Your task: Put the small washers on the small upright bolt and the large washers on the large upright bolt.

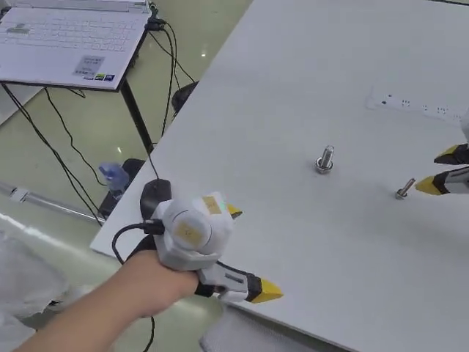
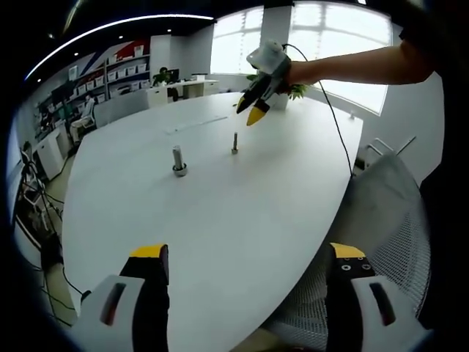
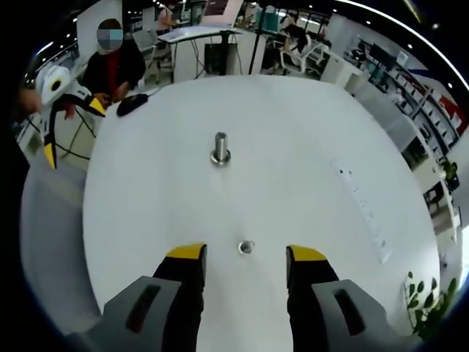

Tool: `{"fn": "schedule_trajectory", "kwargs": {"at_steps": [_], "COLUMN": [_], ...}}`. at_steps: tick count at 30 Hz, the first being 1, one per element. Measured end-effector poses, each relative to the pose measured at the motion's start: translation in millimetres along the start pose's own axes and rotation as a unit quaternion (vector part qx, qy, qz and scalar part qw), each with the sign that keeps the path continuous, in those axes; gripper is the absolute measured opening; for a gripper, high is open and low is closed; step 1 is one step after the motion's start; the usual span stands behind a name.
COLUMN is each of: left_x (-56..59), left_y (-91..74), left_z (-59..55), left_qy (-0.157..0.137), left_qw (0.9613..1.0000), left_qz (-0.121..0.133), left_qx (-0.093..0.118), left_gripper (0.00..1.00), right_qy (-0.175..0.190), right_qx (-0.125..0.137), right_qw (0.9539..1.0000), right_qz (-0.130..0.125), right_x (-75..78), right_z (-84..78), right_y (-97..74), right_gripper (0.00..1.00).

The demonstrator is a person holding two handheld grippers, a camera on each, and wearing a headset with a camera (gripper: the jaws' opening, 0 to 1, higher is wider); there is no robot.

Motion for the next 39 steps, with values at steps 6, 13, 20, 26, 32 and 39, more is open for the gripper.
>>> {"fn": "schedule_trajectory", "kwargs": {"at_steps": [6,13,20,26,32,39], "left_x": [-2.6,-0.5,3.0,3.2,4.5,7.5], "left_y": [-4.5,-8.4,-9.2,-11.6,-13.8,-12.7], "left_z": [12.3,13.0,18.2,24.6,24.5,21.3], "left_qy": [-0.007,-0.020,-0.026,-0.029,-0.046,-0.070], "left_qw": [0.9999,0.9995,0.9991,0.9984,0.9968,0.9945], "left_qz": [0.000,0.004,0.003,0.005,0.010,0.015], "left_qx": [0.014,0.023,0.033,0.048,0.065,0.076], "left_gripper": [0.90,0.92,0.92,0.91,0.92,0.91], "right_qy": [0.046,0.105,0.152,0.184,0.194,0.222], "right_qx": [0.059,0.118,0.184,0.208,0.233,0.247], "right_qw": [0.9969,0.9861,0.9682,0.9586,0.9505,0.9415], "right_qz": [-0.026,-0.051,-0.076,-0.062,-0.067,-0.056], "right_x": [-7.8,-23.9,-47.2,-74.3,-96.0,-117.2], "right_z": [-3.7,-12.5,-24.2,-41.3,-53.2,-73.6], "right_y": [-27.8,-61.8,-88.3,-99.2,-110.5,-110.5], "right_gripper": [0.54,0.59,0.67,0.71,0.77,0.86]}}
Point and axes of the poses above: the centre of the closed fingertips' face, and the gripper's own axes: y roughly forward along the fingers, x roughly to its right, z roughly out of its top, the point moved 8 cm from there along -y, roughly backward along the fingers, and after that the axes turned 6 degrees about x, right-handed, at the moved point
